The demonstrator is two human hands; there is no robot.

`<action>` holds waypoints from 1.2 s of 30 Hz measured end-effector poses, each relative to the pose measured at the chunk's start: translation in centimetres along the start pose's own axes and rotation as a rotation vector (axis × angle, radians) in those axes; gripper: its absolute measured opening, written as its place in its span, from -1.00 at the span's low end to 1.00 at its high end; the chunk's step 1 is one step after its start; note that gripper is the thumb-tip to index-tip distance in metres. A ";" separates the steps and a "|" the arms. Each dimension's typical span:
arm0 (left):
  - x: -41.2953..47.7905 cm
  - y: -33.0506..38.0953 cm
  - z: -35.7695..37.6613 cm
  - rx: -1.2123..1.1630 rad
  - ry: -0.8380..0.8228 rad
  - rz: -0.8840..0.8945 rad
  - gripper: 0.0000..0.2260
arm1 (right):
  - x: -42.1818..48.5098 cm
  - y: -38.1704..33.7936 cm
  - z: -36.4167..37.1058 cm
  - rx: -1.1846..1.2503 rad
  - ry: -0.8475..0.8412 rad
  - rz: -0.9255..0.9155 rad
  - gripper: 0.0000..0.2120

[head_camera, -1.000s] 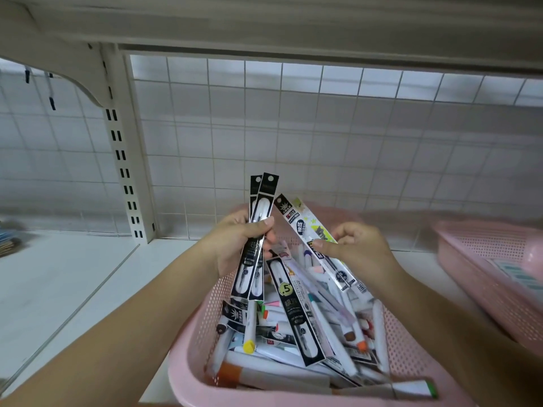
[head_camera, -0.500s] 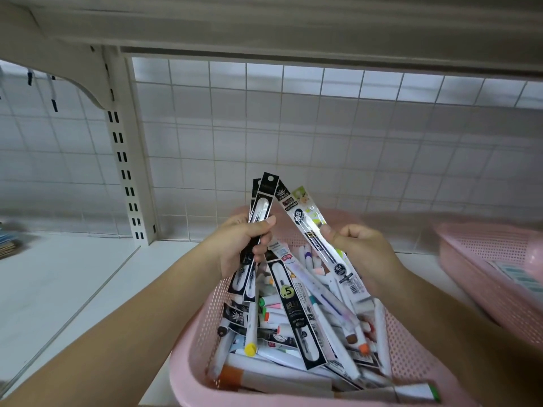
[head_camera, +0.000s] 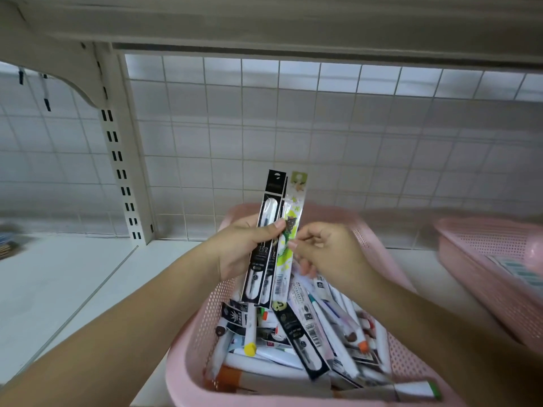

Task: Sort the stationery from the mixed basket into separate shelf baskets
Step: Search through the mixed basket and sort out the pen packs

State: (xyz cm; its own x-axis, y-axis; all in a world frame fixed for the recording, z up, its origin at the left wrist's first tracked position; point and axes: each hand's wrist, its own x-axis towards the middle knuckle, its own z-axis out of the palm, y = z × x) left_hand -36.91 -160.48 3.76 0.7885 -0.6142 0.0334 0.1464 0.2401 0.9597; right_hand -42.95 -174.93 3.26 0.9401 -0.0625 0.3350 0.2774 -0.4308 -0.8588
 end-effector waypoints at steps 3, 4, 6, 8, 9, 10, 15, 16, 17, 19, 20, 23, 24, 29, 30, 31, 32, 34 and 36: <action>0.0 0.1 -0.1 0.022 0.035 0.039 -0.89 | 0.1 0.4 -0.2 -0.286 0.110 -0.088 -0.69; 0.1 0.2 -0.2 0.010 0.070 0.052 -0.88 | 0.1 0.5 -0.5 -0.353 0.138 -0.092 -0.63; 0.2 0.4 -0.5 -0.048 0.148 0.073 -0.86 | 0.0 0.6 -1.3 -0.496 0.129 -0.030 -0.62; 0.2 0.6 -0.8 -0.111 0.193 0.103 -0.84 | -0.4 0.9 -2.0 -0.687 -0.002 0.147 -0.67; 0.1 0.7 -0.9 -0.128 0.201 0.113 -0.84 | -0.7 1.1 -2.2 -0.757 -0.080 0.223 -0.69; 0.1 0.7 -0.9 -0.138 0.204 0.121 -0.84 | -0.9 1.1 -2.2 -0.801 -0.133 0.262 -0.72; 0.0 0.8 -0.9 -0.167 0.210 0.130 -0.86 | -1.3 -0.1 -2.0 -0.927 -0.239 0.195 -0.81; -0.1 0.7 -1.0 -0.149 0.221 0.128 -0.88 | -1.4 -0.4 -2.0 -0.930 -0.274 0.192 -0.79; -0.1 0.7 -1.0 -0.128 0.227 0.123 -0.90 | -1.6 -0.6 -2.1 -0.924 -0.304 0.190 -0.72; 0.1 0.4 -1.4 -0.120 0.208 0.103 -0.91 | -1.7 -0.9 -2.1 -0.897 -0.327 0.202 -0.57; 0.2 0.4 -1.6 -0.117 0.187 0.085 -0.91 | -1.6 -0.8 -2.1 -0.881 -0.321 0.217 -0.57; 0.4 0.3 -1.9 -0.052 0.147 0.044 -0.97 | -1.2 -0.1 -2.0 -0.747 -0.262 0.328 -0.64; 0.3 0.3 -1.8 -0.025 0.157 0.050 -0.92 | -1.0 0.1 -2.1 -0.683 -0.211 0.349 -0.67; 0.3 0.4 -1.2 -0.041 0.151 0.068 -0.85 | -0.6 0.1 -1.8 -0.307 0.133 0.054 -0.81; 0.3 0.4 -1.1 -0.036 0.139 0.059 -0.84 | -0.6 -0.3 -1.5 -0.225 0.116 0.018 -0.84; 0.3 0.3 -1.0 -0.033 0.128 0.052 -0.85 | -0.7 -0.6 -1.2 -0.174 0.072 0.002 -0.85; 0.3 0.2 -0.9 -0.036 0.107 0.045 -0.85 | -0.7 -0.8 -0.7 -0.150 0.023 0.001 -0.86; 0.2 0.2 -0.7 -0.052 0.024 0.038 -0.82 | -0.8 -0.7 0.0 -0.145 -0.039 0.006 -0.87; 0.0 0.2 -0.4 -0.068 -0.047 0.035 -0.81 | -0.6 -0.3 0.3 -0.154 -0.059 0.008 -0.85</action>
State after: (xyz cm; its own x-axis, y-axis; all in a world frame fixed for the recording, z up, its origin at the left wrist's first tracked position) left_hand -36.64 -160.17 3.83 0.7650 -0.6389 0.0809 0.1609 0.3112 0.9366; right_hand -43.52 -174.45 3.22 0.9534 -0.0156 0.3013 0.2405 -0.5635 -0.7904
